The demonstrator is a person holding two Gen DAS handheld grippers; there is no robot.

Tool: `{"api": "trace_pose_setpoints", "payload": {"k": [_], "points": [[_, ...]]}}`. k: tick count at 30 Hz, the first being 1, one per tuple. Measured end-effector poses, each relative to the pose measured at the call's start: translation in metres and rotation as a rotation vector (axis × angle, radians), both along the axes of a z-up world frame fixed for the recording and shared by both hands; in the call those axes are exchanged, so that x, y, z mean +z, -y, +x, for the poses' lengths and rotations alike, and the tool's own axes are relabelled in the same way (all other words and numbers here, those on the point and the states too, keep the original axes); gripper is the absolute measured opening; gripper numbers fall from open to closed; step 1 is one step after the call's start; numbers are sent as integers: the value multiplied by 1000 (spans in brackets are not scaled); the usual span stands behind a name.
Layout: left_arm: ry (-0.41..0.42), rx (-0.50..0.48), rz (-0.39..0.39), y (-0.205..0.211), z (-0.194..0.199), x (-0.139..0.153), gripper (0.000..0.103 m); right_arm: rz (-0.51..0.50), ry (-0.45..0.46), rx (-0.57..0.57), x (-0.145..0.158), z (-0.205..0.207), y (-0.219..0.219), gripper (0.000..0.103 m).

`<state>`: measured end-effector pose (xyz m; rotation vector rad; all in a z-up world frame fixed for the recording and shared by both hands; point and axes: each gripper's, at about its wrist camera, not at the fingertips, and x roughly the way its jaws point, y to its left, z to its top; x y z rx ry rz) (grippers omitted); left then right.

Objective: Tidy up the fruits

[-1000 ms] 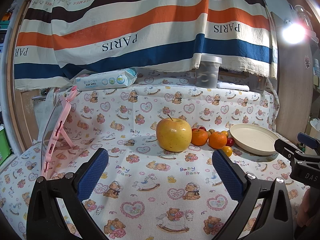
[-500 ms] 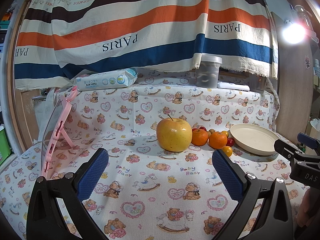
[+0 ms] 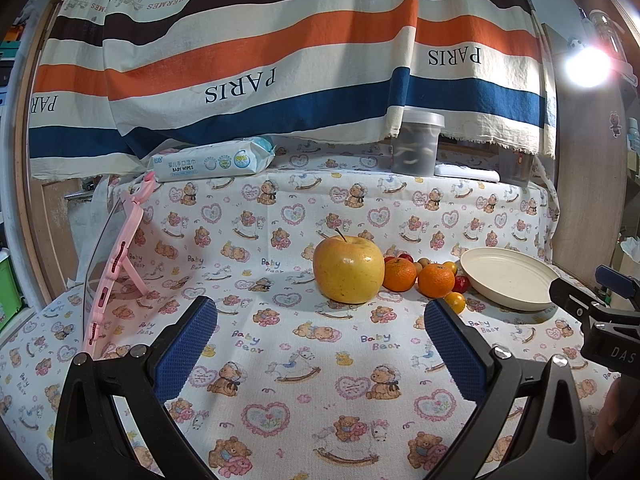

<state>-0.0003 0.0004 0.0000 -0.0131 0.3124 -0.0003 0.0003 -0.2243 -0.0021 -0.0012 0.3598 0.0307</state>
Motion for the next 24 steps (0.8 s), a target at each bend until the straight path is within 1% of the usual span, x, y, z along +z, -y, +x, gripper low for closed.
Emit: {"api": "trace_pose_setpoints", "payload": {"k": [8, 24], "points": [[0, -13, 2, -3, 1, -1, 103, 0, 1, 0, 0, 0, 0, 103], [6, 16, -4, -8, -1, -1, 103, 1, 0, -1, -1, 0, 0, 103]]}}
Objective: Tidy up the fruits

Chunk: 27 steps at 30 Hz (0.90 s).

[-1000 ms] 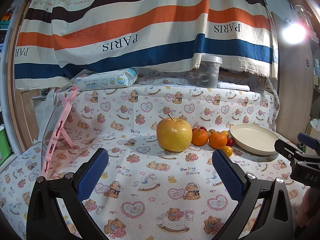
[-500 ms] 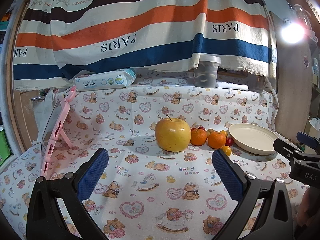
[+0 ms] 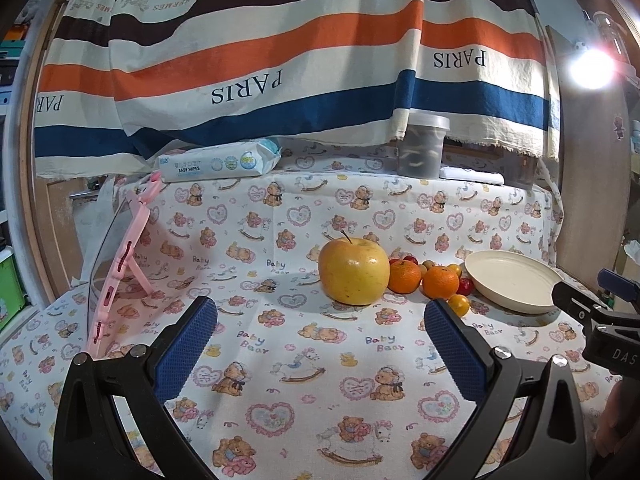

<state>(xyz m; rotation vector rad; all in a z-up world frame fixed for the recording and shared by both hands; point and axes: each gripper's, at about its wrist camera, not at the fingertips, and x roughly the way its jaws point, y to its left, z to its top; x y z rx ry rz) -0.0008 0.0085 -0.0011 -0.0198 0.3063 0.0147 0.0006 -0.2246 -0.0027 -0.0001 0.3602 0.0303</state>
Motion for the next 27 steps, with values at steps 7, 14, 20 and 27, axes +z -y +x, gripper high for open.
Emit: {"api": "trace_pose_setpoints", "payload": {"k": [7, 14, 20, 27], "points": [[-1, -8, 8, 4, 0, 0, 103, 0, -6, 0, -1, 1, -2, 103], [-30, -47, -6, 6, 1, 0, 103, 11, -28, 11, -5, 4, 2, 103], [-10, -135, -54, 0, -7, 39, 103, 26, -47, 38, -5, 8, 2, 103], [57, -144, 7, 2, -3, 93, 103, 44, -67, 9, -2, 11, 4, 103]]}}
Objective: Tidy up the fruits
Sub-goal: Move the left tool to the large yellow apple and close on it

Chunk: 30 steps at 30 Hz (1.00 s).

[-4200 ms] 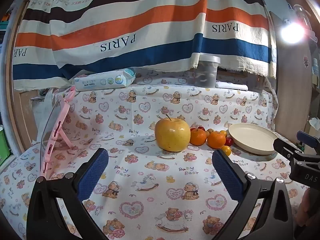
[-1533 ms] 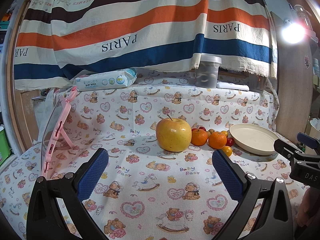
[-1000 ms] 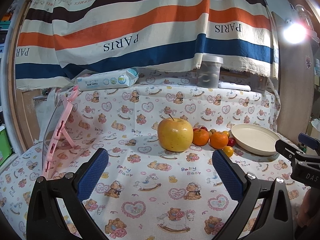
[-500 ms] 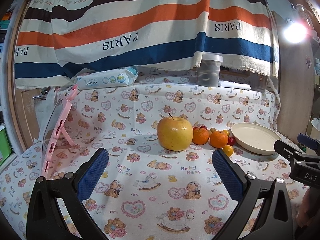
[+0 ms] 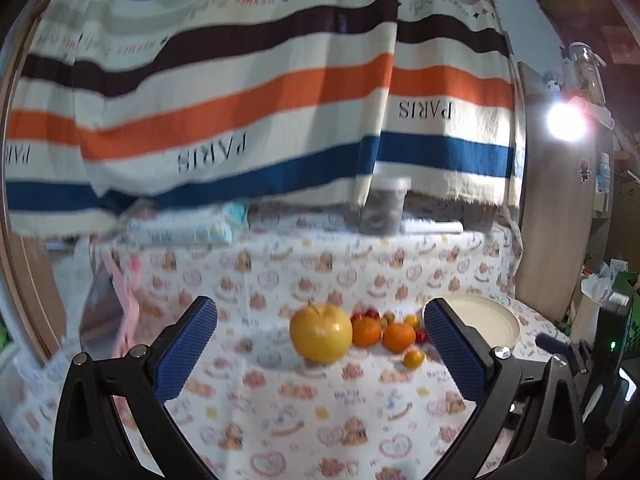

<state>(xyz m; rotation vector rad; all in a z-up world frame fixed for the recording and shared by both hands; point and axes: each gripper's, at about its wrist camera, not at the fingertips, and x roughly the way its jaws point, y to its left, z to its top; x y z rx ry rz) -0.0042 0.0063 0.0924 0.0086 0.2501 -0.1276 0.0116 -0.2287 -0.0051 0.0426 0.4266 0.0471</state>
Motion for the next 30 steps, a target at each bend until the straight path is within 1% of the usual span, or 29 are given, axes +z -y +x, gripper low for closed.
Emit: {"api": "trace_pose_setpoints", "payload": {"k": [2, 4, 7, 8, 11, 12, 15, 17, 19, 22, 23, 24, 26, 28, 30], "points": [[12, -2, 18, 3, 7, 13, 103, 6, -15, -12, 7, 3, 4, 103], [23, 3, 36, 6, 13, 24, 103, -12, -15, -18, 21, 4, 7, 103], [40, 28, 76, 12, 26, 43, 103, -41, 7, -27, 53, 5, 9, 103], [41, 24, 74, 13, 31, 49, 103, -40, 13, -16, 63, 7, 9, 103], [57, -15, 27, 11, 44, 62, 103, -6, 51, 46, 99, 17, 9, 103], [68, -10, 25, 11, 48, 64, 103, 8, 71, 63, 110, 21, 9, 103], [93, 52, 47, 12, 67, 62, 103, 29, 123, 79, 140, 40, 3, 103], [85, 17, 40, 10, 83, 54, 103, 38, 148, 83, 151, 55, -2, 103], [55, 4, 10, 5, 100, 41, 103, 58, 162, 77, 152, 72, -4, 103], [32, 39, -45, -8, 123, 14, 103, 55, 158, 73, 140, 94, -10, 103], [15, 54, -40, -12, 131, 5, 103, 40, 149, 66, 132, 101, -12, 103], [-21, 51, -26, -13, 142, -3, 103, 22, 138, 58, 123, 108, -14, 103], [-81, 7, -30, -15, 158, -16, 103, -4, 90, 50, 107, 119, -16, 103], [-154, -35, -55, -16, 174, -32, 103, -5, 53, 70, 94, 127, -17, 103], [-237, -98, -86, -14, 186, -47, 103, 1, 17, 64, 82, 136, -16, 103]]}}
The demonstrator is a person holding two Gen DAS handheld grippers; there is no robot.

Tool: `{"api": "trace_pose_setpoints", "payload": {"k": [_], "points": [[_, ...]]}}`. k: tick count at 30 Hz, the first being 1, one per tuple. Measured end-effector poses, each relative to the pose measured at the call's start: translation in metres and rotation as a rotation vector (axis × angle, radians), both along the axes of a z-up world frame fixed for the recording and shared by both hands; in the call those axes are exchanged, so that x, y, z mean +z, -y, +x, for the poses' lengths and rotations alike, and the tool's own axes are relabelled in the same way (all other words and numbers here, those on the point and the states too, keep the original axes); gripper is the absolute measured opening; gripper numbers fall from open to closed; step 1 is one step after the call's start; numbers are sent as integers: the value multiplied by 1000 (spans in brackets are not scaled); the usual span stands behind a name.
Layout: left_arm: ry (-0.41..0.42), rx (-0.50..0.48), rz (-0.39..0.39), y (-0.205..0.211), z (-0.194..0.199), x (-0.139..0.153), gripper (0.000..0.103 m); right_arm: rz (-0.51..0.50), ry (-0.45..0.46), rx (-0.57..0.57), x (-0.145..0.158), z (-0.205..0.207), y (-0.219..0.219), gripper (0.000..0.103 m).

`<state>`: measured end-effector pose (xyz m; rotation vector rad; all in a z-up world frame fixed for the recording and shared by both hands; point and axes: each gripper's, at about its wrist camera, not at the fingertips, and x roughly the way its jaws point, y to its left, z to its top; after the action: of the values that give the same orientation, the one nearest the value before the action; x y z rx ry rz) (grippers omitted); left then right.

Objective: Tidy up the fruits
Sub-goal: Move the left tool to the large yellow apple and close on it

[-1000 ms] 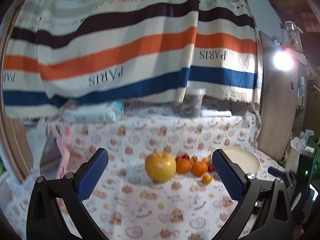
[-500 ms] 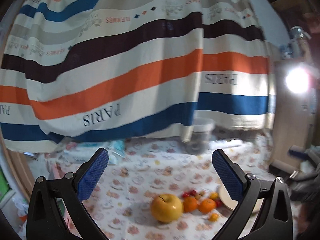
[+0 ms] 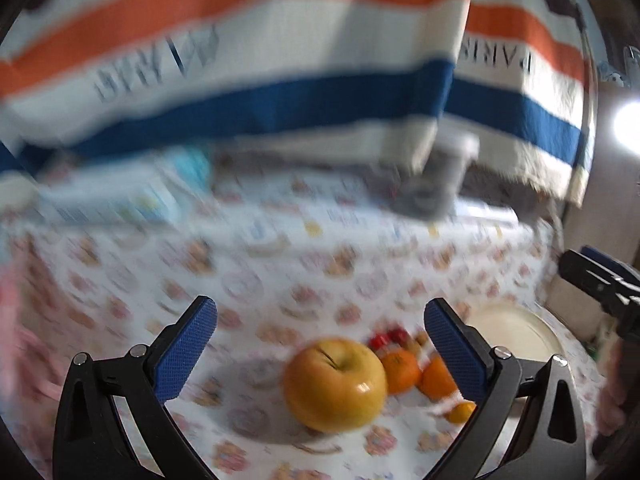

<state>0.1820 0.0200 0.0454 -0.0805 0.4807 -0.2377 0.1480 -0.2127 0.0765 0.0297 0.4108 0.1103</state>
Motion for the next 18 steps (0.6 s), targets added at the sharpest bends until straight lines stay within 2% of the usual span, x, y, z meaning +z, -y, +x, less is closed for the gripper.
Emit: {"api": "trace_pose_setpoints", "payload": {"k": [4, 10, 18], "points": [[-132, -77, 3, 11, 18, -27, 103, 38, -76, 1, -20, 16, 5, 103], [-272, -62, 59, 18, 36, -55, 102, 77, -152, -8, -39, 32, 13, 103], [-366, -91, 56, 20, 43, -72, 102, 80, -210, -14, -52, 42, 14, 103]]}}
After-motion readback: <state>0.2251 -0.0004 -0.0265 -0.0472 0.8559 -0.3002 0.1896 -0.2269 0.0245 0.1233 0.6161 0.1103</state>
